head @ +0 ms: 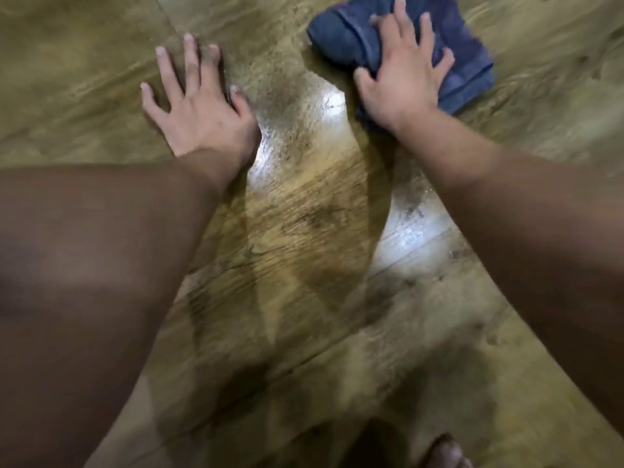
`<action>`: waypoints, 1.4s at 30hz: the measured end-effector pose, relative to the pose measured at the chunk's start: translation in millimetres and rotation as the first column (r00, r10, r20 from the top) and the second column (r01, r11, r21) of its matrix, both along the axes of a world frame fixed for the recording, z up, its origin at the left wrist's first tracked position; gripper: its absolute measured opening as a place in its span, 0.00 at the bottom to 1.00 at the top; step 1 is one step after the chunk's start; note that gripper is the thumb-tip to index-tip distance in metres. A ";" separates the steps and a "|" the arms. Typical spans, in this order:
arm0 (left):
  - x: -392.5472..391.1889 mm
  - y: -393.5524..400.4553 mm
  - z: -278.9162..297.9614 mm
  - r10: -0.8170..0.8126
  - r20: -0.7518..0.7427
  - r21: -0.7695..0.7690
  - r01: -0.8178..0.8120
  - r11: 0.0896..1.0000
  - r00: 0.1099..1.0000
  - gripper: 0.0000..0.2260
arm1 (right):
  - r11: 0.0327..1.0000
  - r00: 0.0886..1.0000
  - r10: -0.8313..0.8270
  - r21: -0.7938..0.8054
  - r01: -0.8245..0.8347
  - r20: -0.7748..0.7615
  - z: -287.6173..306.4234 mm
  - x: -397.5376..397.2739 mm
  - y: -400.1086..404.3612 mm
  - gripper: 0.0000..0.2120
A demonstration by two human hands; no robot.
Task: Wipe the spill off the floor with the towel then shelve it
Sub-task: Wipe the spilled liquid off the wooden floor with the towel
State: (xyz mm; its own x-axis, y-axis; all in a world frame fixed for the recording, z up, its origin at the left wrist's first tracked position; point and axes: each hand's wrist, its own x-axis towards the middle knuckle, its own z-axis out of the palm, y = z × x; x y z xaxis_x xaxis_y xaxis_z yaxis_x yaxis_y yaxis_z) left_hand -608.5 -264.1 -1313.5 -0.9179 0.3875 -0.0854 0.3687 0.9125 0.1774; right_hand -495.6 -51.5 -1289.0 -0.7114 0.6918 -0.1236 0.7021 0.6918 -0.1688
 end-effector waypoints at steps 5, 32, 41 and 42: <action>-1.5 -0.7 -3.5 -0.030 -0.022 -0.008 0.030 1.000 0.999 0.29 | 1.000 1.000 -0.016 -0.014 0.016 -0.010 2.1 37.8 -64.4 0.30; 97.9 13.4 0.8 -0.321 -0.059 0.101 0.326 0.940 0.945 0.24 | 0.961 0.962 -0.274 -0.045 0.274 0.000 0.2 40.5 34.0 0.31; 95.2 15.1 0.5 -0.338 -0.040 -0.001 0.338 0.941 0.940 0.26 | 0.977 0.975 -0.213 -0.003 0.213 -0.059 1.2 76.7 -33.0 0.31; 94.9 15.0 0.3 -0.337 -0.036 0.001 0.337 0.942 0.941 0.26 | 0.978 0.976 -0.207 -0.007 0.207 -0.063 1.9 89.0 -55.0 0.32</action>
